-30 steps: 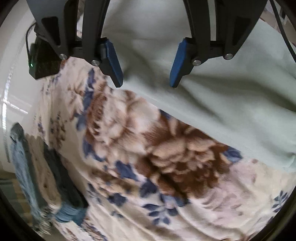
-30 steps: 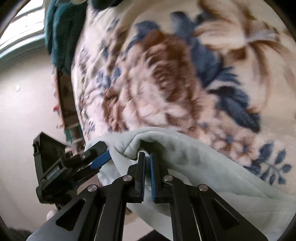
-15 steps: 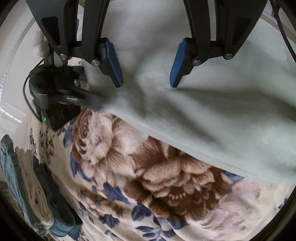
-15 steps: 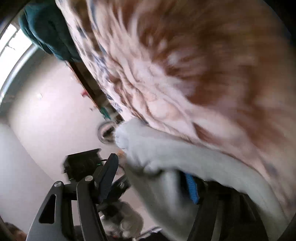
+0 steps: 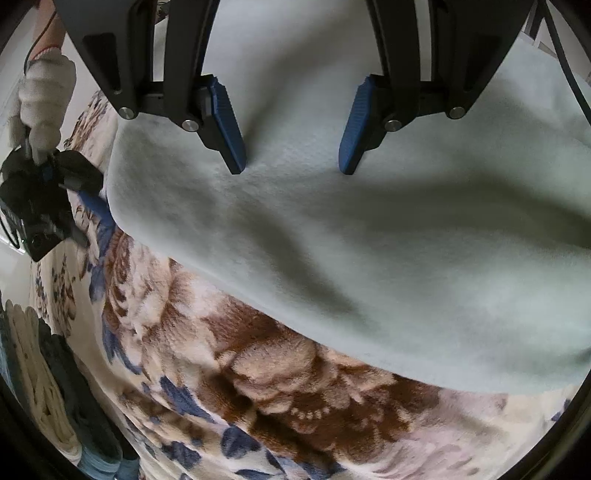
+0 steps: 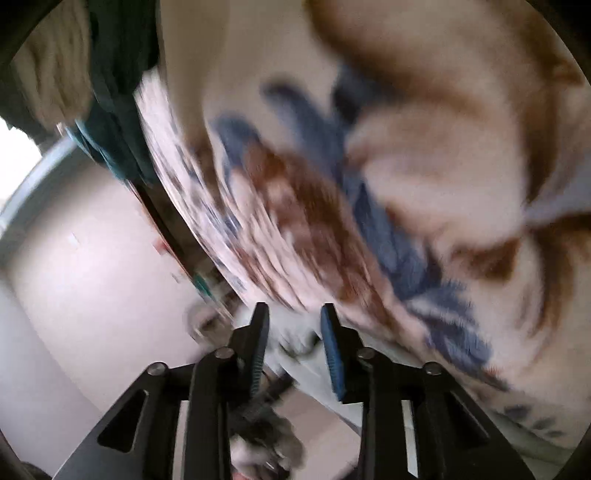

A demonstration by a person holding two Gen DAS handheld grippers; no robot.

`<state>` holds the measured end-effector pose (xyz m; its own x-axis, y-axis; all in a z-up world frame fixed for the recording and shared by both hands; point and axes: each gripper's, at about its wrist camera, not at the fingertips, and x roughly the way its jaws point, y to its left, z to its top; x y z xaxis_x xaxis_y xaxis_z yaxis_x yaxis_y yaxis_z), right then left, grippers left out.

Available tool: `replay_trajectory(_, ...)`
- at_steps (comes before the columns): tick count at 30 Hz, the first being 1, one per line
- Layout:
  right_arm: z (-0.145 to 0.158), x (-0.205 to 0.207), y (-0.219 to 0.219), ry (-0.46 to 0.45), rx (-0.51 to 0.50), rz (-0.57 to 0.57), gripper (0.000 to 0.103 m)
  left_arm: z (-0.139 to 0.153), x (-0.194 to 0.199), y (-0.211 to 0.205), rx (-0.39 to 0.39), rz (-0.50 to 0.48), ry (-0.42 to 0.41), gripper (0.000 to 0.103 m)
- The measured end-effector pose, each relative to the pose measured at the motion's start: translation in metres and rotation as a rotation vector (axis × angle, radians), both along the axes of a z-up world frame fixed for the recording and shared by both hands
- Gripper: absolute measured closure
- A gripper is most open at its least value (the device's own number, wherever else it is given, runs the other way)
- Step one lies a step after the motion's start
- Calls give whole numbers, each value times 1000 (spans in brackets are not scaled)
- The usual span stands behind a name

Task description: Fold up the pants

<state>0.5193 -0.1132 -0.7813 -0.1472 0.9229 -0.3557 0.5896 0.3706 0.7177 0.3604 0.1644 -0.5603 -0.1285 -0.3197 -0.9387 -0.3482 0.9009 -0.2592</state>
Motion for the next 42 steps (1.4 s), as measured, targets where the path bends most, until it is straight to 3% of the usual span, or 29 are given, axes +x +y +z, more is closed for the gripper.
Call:
replay_trajectory(4,6,-7,55,-32,13,260,65,1,-1,0,3,-3,-3,53)
replay_trajectory(6,8,-12,74,-44,-43,341,90,1,-1,0,4,-10,-2,53)
replay_trajectory(8,16,-13,74,-45,-100,298,94,-1,1,-5,5,-17,-2,53)
replay_trajectory(12,45,-15,23,-84,-207,19,102,-2,1,-5,4,-23,-3,53)
replay_trajectory(14,46,-16,3,-80,-208,-32,102,-2,-2,-4,4,-23,-3,53)
replay_trajectory(16,46,-15,1,-90,-188,2,101,-1,-2,-4,5,-26,-7,53)
replay_trajectory(18,37,-10,11,-75,-62,82,96,-1,-3,-5,8,-27,-14,53)
replay_trajectory(19,33,-8,20,-61,-12,108,80,0,-4,-6,12,-31,-19,53)
replay_trajectory(20,29,-8,35,-57,6,139,53,0,-5,-8,20,-40,-27,53)
replay_trajectory(24,3,-8,82,-14,71,222,29,9,-8,-19,46,-77,-63,53)
replay_trajectory(27,-11,-8,94,-20,17,294,27,12,-8,-26,57,-96,-69,53)
replay_trajectory(32,32,1,80,-195,-54,290,27,9,-9,-34,55,-115,-69,53)
replay_trajectory(36,13,-11,76,-133,-48,359,27,6,-8,-35,54,-111,-64,53)
replay_trajectory(39,0,-17,89,-112,-13,442,27,5,-5,-39,52,-107,-61,53)
replay_trajectory(42,-2,-19,108,-103,144,436,27,5,-8,-38,51,-109,-61,53)
